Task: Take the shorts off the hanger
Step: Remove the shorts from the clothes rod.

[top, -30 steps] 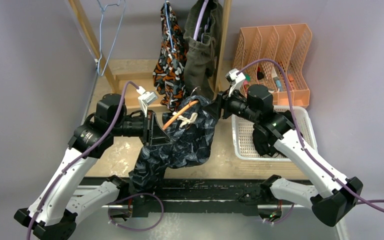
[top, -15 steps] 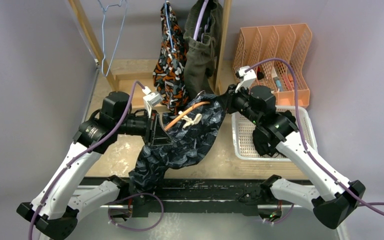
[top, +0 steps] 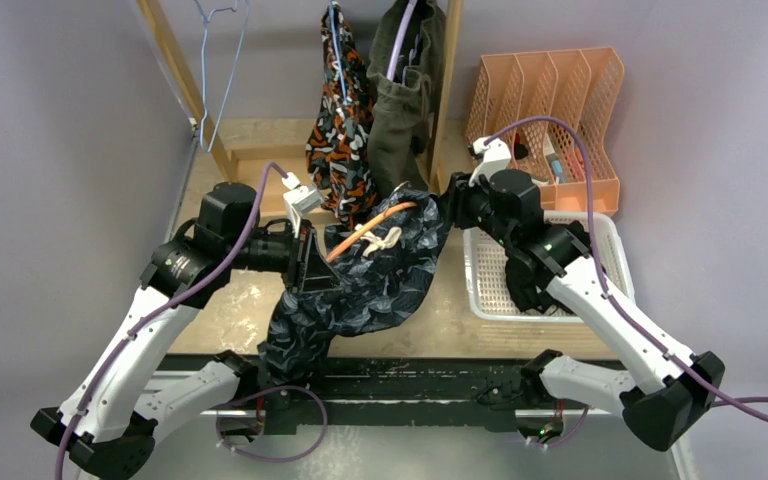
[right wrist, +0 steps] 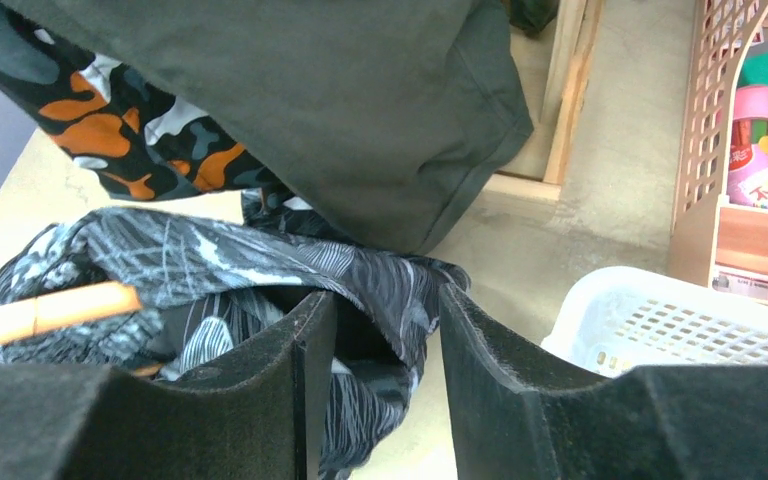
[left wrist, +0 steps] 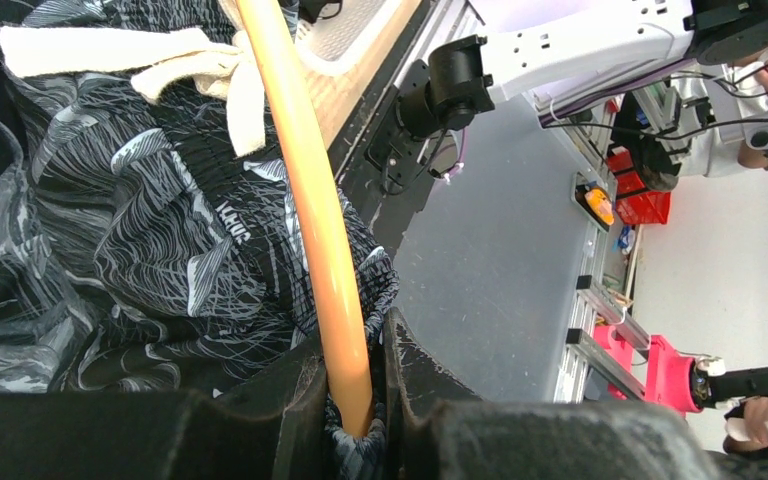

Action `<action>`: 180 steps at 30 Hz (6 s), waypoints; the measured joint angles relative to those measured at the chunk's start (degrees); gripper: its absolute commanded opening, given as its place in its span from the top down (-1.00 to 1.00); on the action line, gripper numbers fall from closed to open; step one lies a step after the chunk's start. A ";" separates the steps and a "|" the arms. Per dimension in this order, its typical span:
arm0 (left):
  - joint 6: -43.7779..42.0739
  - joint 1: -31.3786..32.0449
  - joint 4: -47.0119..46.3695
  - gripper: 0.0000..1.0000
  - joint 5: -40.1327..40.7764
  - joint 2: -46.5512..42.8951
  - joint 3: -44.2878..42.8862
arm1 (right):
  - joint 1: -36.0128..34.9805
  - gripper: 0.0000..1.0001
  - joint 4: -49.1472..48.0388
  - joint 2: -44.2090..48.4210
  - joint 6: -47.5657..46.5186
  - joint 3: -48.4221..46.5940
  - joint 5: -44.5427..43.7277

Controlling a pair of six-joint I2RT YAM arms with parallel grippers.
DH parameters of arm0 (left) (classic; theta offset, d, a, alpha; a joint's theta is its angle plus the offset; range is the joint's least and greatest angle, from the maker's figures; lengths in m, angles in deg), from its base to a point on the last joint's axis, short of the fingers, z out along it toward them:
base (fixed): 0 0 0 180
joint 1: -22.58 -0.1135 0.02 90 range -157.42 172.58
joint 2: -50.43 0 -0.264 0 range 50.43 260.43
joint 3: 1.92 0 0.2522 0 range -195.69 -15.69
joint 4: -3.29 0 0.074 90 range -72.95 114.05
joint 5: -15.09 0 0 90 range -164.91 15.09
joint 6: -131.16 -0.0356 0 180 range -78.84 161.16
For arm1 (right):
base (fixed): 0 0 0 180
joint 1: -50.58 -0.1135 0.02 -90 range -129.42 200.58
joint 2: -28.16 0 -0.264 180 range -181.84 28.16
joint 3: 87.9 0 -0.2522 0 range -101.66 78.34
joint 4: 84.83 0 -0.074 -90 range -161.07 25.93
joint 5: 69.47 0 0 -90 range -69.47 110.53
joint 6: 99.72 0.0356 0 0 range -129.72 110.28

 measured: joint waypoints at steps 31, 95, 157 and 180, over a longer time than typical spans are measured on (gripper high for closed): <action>1.07 0.02 -3.28 1.00 0.28 -2.29 0.00 | -0.50 0.55 -3.45 2.51 1.97 0.83 11.32; -1.03 0.00 -0.52 1.00 4.79 -2.21 3.54 | 9.03 0.71 -3.52 -7.06 8.70 4.37 12.41; 2.40 0.35 -1.46 1.00 10.23 -7.06 0.63 | 17.27 0.73 -16.61 -4.15 20.13 16.17 20.83; -0.81 0.37 3.67 1.00 14.10 -9.49 -2.23 | 18.80 0.75 -15.89 -7.65 17.79 14.40 31.80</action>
